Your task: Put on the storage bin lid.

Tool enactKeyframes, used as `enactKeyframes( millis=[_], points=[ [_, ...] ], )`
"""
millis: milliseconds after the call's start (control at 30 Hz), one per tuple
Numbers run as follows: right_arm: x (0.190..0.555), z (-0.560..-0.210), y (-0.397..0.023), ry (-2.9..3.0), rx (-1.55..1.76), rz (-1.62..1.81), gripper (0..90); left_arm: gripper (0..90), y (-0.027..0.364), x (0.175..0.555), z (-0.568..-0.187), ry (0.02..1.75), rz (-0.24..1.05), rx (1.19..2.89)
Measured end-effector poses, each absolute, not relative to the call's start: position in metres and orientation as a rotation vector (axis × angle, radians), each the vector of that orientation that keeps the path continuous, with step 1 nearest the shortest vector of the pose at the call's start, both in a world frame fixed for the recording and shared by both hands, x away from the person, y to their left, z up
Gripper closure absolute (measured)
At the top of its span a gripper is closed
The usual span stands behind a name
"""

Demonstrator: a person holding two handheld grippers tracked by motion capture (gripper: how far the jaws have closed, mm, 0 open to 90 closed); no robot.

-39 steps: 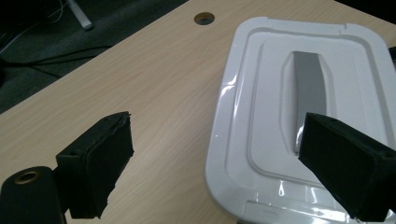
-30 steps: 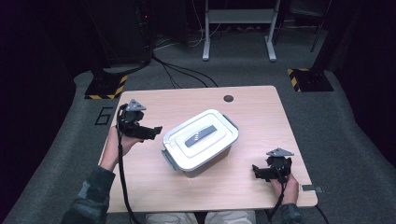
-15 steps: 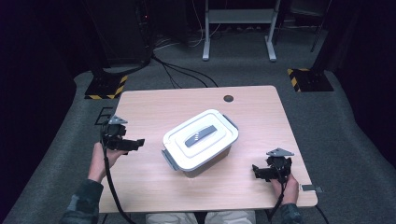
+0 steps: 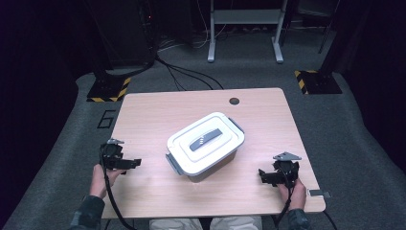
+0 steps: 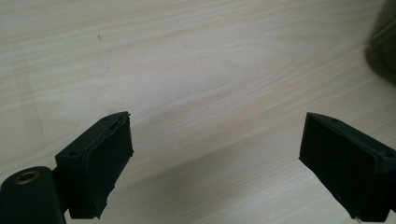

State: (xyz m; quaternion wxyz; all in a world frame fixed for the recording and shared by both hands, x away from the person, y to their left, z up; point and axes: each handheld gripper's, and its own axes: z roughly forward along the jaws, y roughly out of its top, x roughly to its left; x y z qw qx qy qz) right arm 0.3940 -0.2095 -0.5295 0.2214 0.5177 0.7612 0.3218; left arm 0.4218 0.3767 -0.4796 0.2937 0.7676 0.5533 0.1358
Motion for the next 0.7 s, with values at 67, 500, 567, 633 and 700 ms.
enactKeyframes(
  millis=[67, 500, 567, 633, 700],
  points=[
    [0.394, -0.529, -0.210, 2.103, 1.430, 0.889, 0.0, 9.1, 0.378, 0.421, -0.484, 1.487, 0.349, 2.039],
    [0.394, -0.530, -0.210, 2.104, 1.429, 0.889, 0.0, 3.9, 0.382, 0.407, -0.531, 1.448, 0.615, 1.928],
    [0.394, -0.530, -0.210, 2.103, 1.430, 0.889, 0.0, 3.8, 0.382, 0.407, -0.531, 1.448, 0.615, 1.928],
    [0.394, -0.530, -0.210, 2.104, 1.430, 0.889, 0.0, 3.9, 0.382, 0.407, -0.531, 1.448, 0.616, 1.928],
    [0.394, -0.529, -0.210, 2.107, 1.430, 0.891, 0.0, 3.9, 0.382, 0.407, -0.531, 1.449, 0.616, 1.927]
  ],
)
